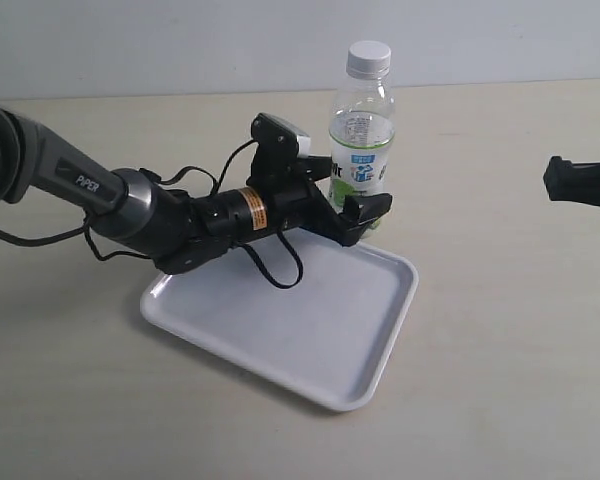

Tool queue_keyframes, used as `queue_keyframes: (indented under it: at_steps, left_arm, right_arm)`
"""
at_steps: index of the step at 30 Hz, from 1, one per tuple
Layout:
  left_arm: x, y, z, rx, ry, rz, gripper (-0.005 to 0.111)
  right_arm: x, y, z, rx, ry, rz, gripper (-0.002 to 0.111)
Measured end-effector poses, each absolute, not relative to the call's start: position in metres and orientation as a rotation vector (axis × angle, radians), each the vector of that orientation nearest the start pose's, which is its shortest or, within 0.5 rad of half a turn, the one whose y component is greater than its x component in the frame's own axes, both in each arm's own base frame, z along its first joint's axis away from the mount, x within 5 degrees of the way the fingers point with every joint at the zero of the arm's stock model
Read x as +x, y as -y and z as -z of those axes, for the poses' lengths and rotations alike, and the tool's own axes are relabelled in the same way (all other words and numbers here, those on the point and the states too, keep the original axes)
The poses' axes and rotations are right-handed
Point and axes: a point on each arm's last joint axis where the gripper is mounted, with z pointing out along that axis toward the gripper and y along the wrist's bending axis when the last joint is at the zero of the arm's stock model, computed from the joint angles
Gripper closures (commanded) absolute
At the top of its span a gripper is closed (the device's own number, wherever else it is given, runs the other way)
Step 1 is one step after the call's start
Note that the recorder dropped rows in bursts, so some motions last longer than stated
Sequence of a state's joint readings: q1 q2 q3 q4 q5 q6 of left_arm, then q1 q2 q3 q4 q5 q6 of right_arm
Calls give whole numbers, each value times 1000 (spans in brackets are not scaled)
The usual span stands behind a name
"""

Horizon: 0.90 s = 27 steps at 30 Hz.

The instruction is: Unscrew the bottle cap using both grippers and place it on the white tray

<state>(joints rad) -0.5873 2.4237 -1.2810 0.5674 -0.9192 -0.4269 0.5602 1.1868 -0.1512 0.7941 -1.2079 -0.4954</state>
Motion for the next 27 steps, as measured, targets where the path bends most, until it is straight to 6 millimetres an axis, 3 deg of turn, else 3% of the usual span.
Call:
queue_keyframes:
  at_steps: [8, 17, 21, 27]
  left_arm:
    - [358, 302, -58, 812, -1651, 851, 11]
    - [362, 303, -40, 817, -1676, 814, 16]
    - [366, 305, -44, 812, -1657, 814, 34]
    - [366, 306, -45, 815, -1650, 811, 77]
  right_arm:
    - [169, -34, -217, 81, -1478, 193, 108]
    - [169, -34, -217, 81, -1476, 194, 108]
    - [169, -34, -217, 81, -1476, 194, 108]
    - [169, -34, -217, 81, -1476, 194, 108]
